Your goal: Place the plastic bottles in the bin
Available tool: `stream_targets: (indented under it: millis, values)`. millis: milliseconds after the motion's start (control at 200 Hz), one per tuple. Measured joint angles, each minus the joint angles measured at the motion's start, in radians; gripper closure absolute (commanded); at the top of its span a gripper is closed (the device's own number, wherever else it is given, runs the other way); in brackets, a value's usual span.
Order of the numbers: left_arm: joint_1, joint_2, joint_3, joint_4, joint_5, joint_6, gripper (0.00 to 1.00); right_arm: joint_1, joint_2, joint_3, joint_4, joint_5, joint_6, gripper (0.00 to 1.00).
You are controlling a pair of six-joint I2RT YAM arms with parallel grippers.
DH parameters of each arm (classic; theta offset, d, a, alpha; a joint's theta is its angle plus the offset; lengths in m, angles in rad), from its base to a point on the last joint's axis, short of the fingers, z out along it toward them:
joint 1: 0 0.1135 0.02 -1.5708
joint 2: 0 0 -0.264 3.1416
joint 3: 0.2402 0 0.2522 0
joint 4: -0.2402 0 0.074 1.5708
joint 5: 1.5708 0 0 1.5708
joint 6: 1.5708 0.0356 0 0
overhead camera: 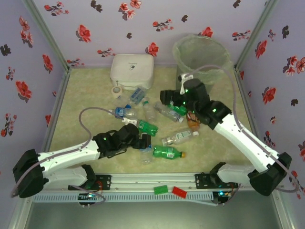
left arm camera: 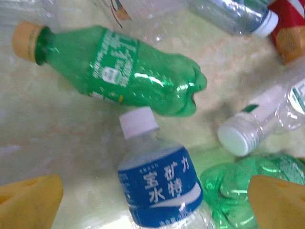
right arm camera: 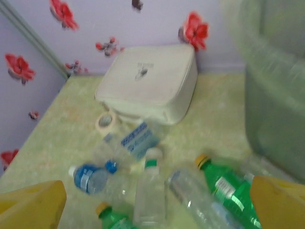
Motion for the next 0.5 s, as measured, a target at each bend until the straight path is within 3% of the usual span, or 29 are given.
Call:
stream_targets:
  millis: [280, 500]
  values:
    - [-0.076, 0.026, -0.041, 0.008, -0.027, -0.088, 0.00, 0.058, -0.010, -0.143, -0.016, 0.246, 0.177, 0.00]
    - [-0.111, 0.140, -0.045, 0.008, -0.031, -0.092, 0.00, 0.073, -0.010, -0.264, 0.086, 0.202, 0.177, 0.00]
